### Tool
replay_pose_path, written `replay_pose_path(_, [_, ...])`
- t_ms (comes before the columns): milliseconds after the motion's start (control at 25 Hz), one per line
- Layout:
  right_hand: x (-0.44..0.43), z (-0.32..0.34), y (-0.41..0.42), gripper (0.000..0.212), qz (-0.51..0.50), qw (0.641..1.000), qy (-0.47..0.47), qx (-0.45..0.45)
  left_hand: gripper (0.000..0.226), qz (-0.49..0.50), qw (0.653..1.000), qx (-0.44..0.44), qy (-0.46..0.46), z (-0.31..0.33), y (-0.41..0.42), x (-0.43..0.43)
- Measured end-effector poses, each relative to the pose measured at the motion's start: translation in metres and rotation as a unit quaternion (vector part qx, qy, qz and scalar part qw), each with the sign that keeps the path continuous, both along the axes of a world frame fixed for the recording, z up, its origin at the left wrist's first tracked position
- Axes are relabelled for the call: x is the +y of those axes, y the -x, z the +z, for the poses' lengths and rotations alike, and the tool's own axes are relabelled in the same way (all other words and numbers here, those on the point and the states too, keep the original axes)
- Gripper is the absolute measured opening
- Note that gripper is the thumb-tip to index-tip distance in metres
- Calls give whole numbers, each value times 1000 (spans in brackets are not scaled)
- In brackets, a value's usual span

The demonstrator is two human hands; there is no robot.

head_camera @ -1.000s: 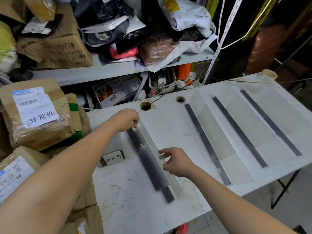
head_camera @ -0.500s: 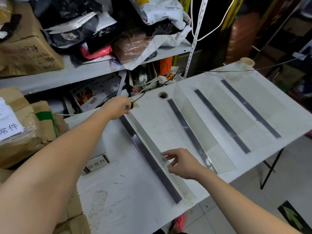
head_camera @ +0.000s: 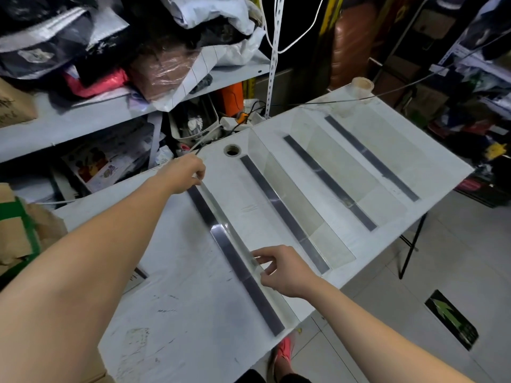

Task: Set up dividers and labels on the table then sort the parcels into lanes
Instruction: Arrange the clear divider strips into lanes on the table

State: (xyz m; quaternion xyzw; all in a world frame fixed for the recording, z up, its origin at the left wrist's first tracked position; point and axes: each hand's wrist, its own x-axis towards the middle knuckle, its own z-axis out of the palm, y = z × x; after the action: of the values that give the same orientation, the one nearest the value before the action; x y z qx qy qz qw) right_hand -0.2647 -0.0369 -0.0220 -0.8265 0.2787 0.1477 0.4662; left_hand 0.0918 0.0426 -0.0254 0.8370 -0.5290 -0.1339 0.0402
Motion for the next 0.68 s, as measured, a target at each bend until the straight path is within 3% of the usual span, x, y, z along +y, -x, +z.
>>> replay_pose_path(480, [21, -4, -13, 59, 18, 997, 70, 3, 8, 22, 1000, -10, -8, -8, -11, 21])
replay_pose_path(680, [28, -2, -19, 57, 38, 992, 123, 11, 30, 48, 998, -27, 15, -3, -2, 26])
